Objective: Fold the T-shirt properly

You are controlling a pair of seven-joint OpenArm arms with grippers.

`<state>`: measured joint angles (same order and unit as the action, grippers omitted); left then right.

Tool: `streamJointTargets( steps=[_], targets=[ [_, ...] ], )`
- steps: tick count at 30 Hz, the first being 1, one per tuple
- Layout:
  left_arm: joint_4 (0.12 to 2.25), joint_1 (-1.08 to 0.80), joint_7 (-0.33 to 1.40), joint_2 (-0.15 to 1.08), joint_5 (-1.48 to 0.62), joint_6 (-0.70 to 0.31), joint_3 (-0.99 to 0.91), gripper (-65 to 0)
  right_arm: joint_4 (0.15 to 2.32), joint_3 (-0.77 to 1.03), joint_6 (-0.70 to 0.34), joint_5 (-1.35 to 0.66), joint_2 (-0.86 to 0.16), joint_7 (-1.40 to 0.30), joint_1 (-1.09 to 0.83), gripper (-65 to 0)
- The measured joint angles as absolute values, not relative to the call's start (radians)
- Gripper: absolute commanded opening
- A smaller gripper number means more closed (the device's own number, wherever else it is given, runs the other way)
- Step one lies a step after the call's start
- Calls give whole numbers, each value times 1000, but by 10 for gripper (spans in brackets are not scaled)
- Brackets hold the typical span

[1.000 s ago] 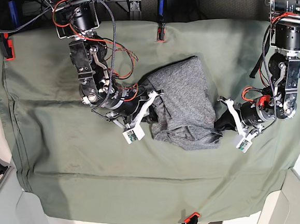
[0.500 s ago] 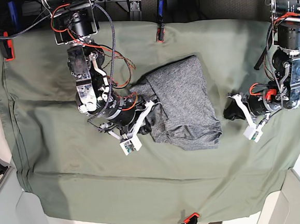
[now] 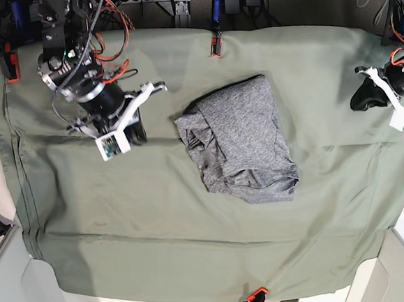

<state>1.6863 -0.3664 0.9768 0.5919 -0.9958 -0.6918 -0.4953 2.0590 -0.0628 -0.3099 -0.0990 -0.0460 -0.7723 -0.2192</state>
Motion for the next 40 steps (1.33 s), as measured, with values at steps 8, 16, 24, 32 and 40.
streamJointTargets(
  steps=[8, 16, 24, 32, 40],
  targets=[
    [1828, -754, 970, 585, -994, -691, -592, -650, 2187, 48, -322, -213, -167, -788, -579, -650],
    [1802, -994, 959, 570, -789, -690, -431, -650, 2103, 49, -444, -352, -216, -899, -803, -650],
    [1483, -925, 776, 566, -476, -695, -109, -650, 1771, 35, -473, -363, -267, -902, -834, -650],
    [999, -530, 803, 528, -372, -610, 170, -650, 1312, -8, -428, -352, -258, -1022, -645, -650],
    [688, -163, 755, 406, -379, -583, 395, -650, 984, -6, -393, -350, -258, -1042, -403, -650]
  ],
)
